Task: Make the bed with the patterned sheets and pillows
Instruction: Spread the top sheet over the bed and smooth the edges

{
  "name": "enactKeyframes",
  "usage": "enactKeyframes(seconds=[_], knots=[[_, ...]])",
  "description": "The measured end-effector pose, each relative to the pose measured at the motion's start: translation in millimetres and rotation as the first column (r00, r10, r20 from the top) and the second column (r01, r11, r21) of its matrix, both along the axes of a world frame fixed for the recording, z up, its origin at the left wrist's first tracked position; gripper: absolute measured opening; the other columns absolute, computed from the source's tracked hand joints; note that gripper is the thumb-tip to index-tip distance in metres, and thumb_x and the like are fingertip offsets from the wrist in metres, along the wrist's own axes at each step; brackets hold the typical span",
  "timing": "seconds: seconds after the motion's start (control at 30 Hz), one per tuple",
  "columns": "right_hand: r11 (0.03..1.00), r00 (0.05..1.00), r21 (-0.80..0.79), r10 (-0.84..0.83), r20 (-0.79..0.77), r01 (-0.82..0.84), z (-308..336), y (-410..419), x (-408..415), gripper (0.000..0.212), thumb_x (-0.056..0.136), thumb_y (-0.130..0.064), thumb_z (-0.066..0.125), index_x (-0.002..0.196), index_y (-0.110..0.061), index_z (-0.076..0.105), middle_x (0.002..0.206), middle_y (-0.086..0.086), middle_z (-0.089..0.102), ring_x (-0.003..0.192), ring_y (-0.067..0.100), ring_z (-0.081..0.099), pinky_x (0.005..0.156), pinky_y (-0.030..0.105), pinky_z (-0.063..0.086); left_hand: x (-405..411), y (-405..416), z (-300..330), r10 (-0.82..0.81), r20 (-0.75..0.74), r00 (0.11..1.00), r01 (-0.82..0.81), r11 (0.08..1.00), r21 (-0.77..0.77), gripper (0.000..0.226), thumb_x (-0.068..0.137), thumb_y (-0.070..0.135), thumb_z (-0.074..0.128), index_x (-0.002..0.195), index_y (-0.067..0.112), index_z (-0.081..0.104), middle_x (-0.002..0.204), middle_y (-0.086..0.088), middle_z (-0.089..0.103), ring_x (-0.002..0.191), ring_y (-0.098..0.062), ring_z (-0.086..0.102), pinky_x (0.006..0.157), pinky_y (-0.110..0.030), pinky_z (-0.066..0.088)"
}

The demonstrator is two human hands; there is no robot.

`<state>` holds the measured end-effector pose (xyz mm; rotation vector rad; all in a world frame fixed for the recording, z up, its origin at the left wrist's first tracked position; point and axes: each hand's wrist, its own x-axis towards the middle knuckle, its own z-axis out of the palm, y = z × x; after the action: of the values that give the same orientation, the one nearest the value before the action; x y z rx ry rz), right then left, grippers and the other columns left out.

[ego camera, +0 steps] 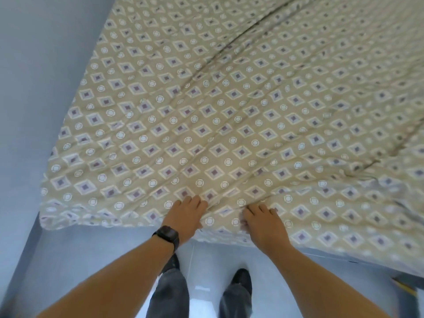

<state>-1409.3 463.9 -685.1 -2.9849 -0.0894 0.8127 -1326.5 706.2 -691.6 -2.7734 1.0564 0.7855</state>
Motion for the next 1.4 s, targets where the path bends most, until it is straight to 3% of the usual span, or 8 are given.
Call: enactKeyframes(seconds=[0.17, 0.27, 0.4, 0.57, 0.7, 0.97, 1.2, 1.4], knots=[[0.985, 0.997, 0.157, -0.077, -0.003, 0.076, -2.0, 1.7, -6.5, 0.028, 0.095, -0.013, 0.053, 0.118, -0.026, 0.060, 0.118, -0.006, 0.059, 0.116, 0.022, 0.050, 0.095, 0.036, 0.036, -25.8, -7.0, -6.7, -0.286, 0.113, 0.951, 0.286, 0.958, 0.015, 0.065, 0.070, 0.025, 0.084, 0.126, 0.017, 0.052, 0.122, -0.009, 0.055, 0.101, -0.032, 0.055, 0.083, -0.044, 0.049], [0.970, 0.995, 0.228, -0.064, -0.078, 0.081, 5.3, -8.0, -16.8, 0.029, 0.091, -0.006, 0.050, 0.108, -0.028, 0.058, 0.109, -0.007, 0.061, 0.107, 0.020, 0.052, 0.089, 0.032, 0.032, -32.2, -37.6, 2.3, -0.219, 0.086, 0.972, 0.216, 0.975, 0.042, 0.046, 0.066, 0.021, 0.088, 0.104, 0.019, 0.062, 0.099, -0.004, 0.061, 0.090, -0.027, 0.055, 0.078, -0.040, 0.047], [0.950, 0.953, 0.271, -0.073, -0.292, 0.156, 11.7, -11.0, -35.3, 0.027, 0.087, -0.003, 0.050, 0.093, -0.029, 0.054, 0.100, -0.005, 0.064, 0.092, 0.020, 0.058, 0.078, 0.030, 0.041, -46.0, -52.0, 12.2, -0.093, -0.020, 0.995, 0.095, 0.988, 0.118, 0.031, 0.091, 0.004, 0.050, 0.116, 0.020, 0.053, 0.115, -0.003, 0.057, 0.109, -0.027, 0.050, 0.098, -0.039, 0.033], [0.962, 0.888, 0.239, -0.008, -0.460, 0.132, 13.9, -14.2, -55.9, 0.018, 0.092, -0.010, 0.047, 0.093, -0.028, 0.050, 0.102, 0.000, 0.059, 0.094, 0.024, 0.059, 0.080, 0.035, 0.046, -63.5, -56.4, 27.6, -0.168, -0.328, 0.930, 0.225, 0.963, 0.146, 0.021, 0.097, 0.008, 0.050, 0.114, 0.017, 0.059, 0.119, -0.007, 0.063, 0.112, -0.029, 0.056, 0.101, -0.039, 0.036], [0.967, 0.863, 0.234, 0.029, -0.505, 0.104, 11.4, -7.6, -81.8, 0.014, 0.096, -0.011, 0.048, 0.098, -0.023, 0.052, 0.099, 0.002, 0.053, 0.088, 0.025, 0.053, 0.078, 0.032, 0.044, -84.1, -61.5, 32.2, -0.038, -0.475, 0.879, 0.143, 0.972, 0.187, 0.015, 0.099, 0.011, 0.053, 0.111, 0.015, 0.061, 0.121, -0.008, 0.063, 0.113, -0.031, 0.057, 0.089, -0.035, 0.041], [0.966, 0.801, 0.189, -0.029, -0.597, 0.176, -8.1, -9.0, -90.7, 0.023, 0.098, -0.011, 0.049, 0.113, -0.010, 0.066, 0.105, 0.007, 0.058, 0.093, 0.029, 0.059, 0.084, 0.036, 0.050, -96.4, -73.8, 26.1, 0.008, -0.580, 0.815, 0.126, 0.974, 0.190, 0.017, 0.099, 0.018, 0.055, 0.114, 0.011, 0.060, 0.124, -0.012, 0.061, 0.115, -0.035, 0.056, 0.092, -0.038, 0.043], [0.961, 0.927, 0.151, -0.170, -0.335, 0.231, 15.6, -2.8, -122.5, 0.021, 0.095, -0.010, 0.051, 0.113, -0.019, 0.057, 0.109, 0.003, 0.064, 0.104, 0.029, 0.063, 0.100, 0.040, 0.040, -94.2, -90.0, 28.1, -0.157, -0.503, 0.850, 0.309, 0.922, 0.235, 0.026, 0.104, 0.026, 0.046, 0.126, 0.015, 0.055, 0.129, -0.009, 0.060, 0.116, -0.033, 0.058, 0.095, -0.040, 0.046], [0.858, 0.870, 0.186, -0.436, -0.231, 0.479, 50.9, -90.1, -132.6, 0.027, 0.107, -0.034, 0.038, 0.126, -0.023, 0.053, 0.125, 0.000, 0.055, 0.112, 0.026, 0.058, 0.092, 0.040, 0.042, -101.6, -145.6, 63.1, -0.035, -0.492, 0.870, 0.132, 0.978, 0.162, 0.020, 0.100, 0.019, 0.036, 0.110, 0.020, 0.053, 0.110, -0.004, 0.062, 0.093, -0.029, 0.062, 0.082, -0.042, 0.053]])
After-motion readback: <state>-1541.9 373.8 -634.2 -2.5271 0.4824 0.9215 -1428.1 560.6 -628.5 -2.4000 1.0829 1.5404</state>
